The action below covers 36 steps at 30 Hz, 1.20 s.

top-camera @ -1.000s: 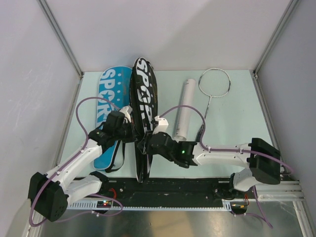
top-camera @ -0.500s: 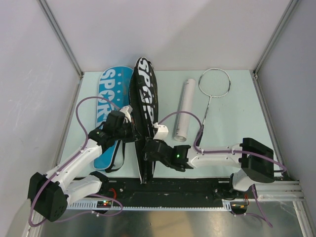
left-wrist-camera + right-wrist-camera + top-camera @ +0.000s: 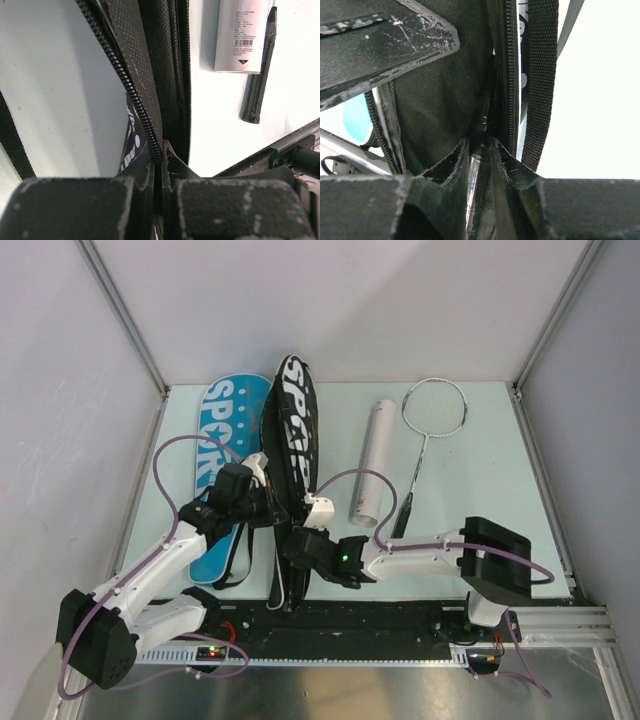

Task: Pack up the badminton gear
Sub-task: Adjust the racket in the racket bag.

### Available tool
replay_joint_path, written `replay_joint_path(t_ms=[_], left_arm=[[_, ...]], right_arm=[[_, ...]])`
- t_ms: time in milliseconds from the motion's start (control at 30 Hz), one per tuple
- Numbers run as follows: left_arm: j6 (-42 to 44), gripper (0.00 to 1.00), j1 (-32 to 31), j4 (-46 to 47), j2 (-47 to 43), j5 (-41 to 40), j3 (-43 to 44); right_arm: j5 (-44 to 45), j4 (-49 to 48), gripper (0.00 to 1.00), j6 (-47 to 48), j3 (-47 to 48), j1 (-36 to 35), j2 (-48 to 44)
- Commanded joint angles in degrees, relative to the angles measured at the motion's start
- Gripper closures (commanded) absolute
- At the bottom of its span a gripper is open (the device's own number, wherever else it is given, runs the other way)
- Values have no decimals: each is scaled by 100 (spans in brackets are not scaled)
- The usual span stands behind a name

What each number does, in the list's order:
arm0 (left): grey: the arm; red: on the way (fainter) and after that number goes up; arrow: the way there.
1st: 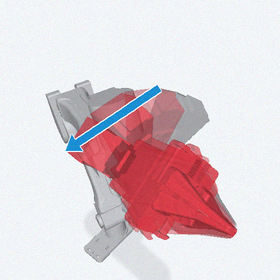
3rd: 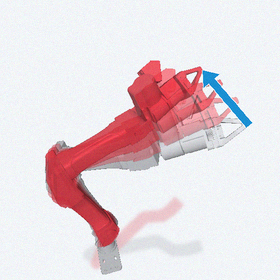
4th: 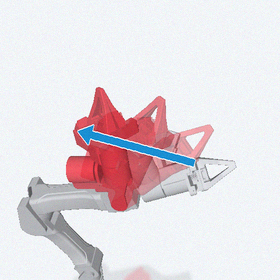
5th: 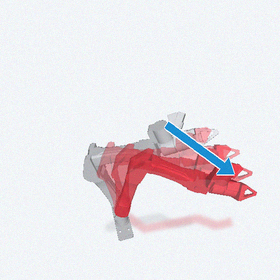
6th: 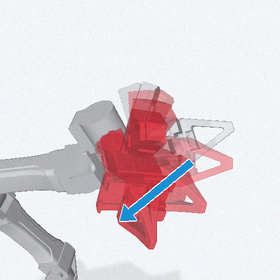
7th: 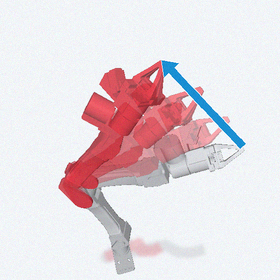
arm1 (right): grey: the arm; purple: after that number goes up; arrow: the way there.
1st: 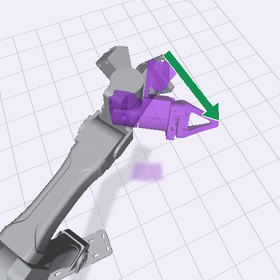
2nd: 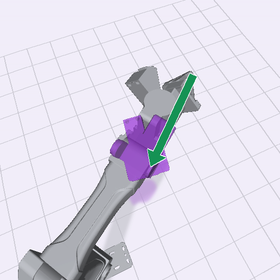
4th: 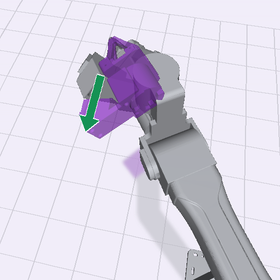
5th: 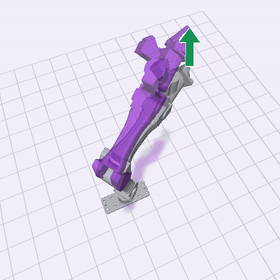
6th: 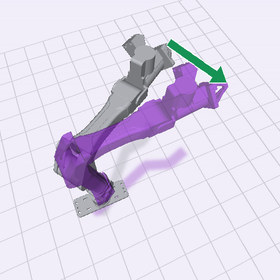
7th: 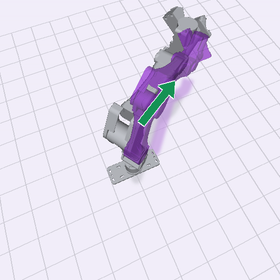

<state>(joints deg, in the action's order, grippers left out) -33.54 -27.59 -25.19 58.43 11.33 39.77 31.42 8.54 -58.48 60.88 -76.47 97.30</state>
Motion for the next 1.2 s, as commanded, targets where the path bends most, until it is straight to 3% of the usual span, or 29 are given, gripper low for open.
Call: replay_joint_path(t_ms=[0,167,600,733,833,900,967,1167], left_arm=[[-195,100,-35,242,-168,427,198],[-246,100,-27,301,-186,573,150],[-486,100,-27,460,-362,877,144],[-566,100,-27,551,-382,945,89],[-588,100,-22,587,-378,944,41],[-602,100,-8,595,-386,939,-2],[-643,100,-2,605,-390,927,-65],[-875,100,1,721,-529,939,-331]], right_arm=[[199,66,79,-18,98,145,646],[1,-36,80,-172,126,376,937],[-185,-65,54,-298,5,638,264],[-423,-237,52,-421,-14,696,431],[-602,-357,60,-583,-105,746,567],[-701,-630,83,-647,-308,835,524],[-635,-868,96,-678,-512,947,329],[-298,-1692,100,-775,-763,1289,-380]])
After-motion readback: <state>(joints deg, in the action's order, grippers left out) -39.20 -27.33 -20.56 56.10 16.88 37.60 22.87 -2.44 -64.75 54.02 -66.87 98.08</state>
